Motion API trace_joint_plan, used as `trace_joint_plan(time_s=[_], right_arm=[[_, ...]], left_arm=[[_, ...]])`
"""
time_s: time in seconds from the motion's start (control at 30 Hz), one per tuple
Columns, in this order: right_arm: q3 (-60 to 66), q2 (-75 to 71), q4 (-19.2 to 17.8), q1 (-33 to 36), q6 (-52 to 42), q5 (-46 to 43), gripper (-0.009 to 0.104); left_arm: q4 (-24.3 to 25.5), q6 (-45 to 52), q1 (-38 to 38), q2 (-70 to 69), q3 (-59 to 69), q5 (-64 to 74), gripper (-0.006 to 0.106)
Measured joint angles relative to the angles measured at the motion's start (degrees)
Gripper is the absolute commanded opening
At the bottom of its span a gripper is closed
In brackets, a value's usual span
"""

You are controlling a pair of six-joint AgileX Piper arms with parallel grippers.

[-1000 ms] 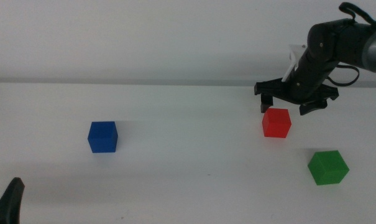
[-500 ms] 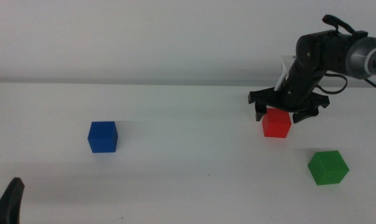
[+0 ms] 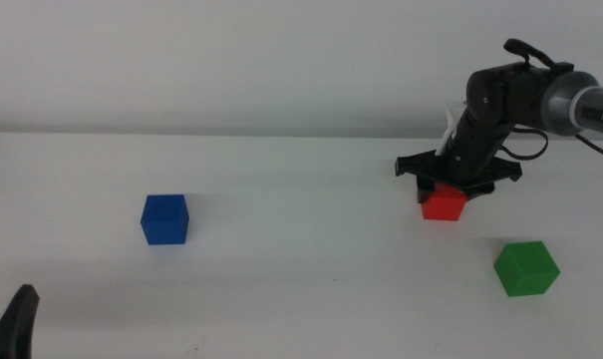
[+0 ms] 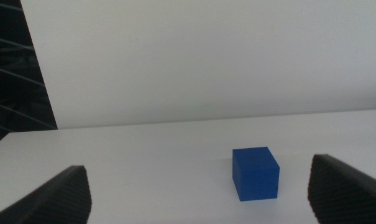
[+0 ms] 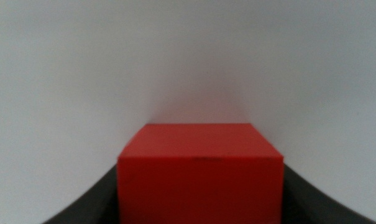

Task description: Stack red cubes first, then green, then blue cubes in a specific spot.

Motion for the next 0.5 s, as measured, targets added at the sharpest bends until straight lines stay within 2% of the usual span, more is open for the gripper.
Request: trace_joint_plan(time_s=[0.07, 0.1, 0.3, 0.5], right_arm=[[0.0, 0.0, 0.0, 0.0, 0.0, -0.3, 0.028], [0.0, 0.0, 0.0, 0.1, 0.1, -0.3, 0.026], [-0.9, -3.4, -1.9, 3.2, 7.5, 2.8, 0.026], [-2.1, -7.9, -3.1, 10.7, 15.5, 8.0, 0.026]], left_arm=[[0.0, 0.0, 0.0, 0.0, 0.0, 0.0, 0.094], [0.0, 0.0, 0.0, 0.0, 0.0, 0.0, 0.094], [0.0, 0.0, 0.0, 0.0, 0.0, 0.0, 0.094], [0.0, 0.0, 0.0, 0.0, 0.0, 0.0, 0.094]])
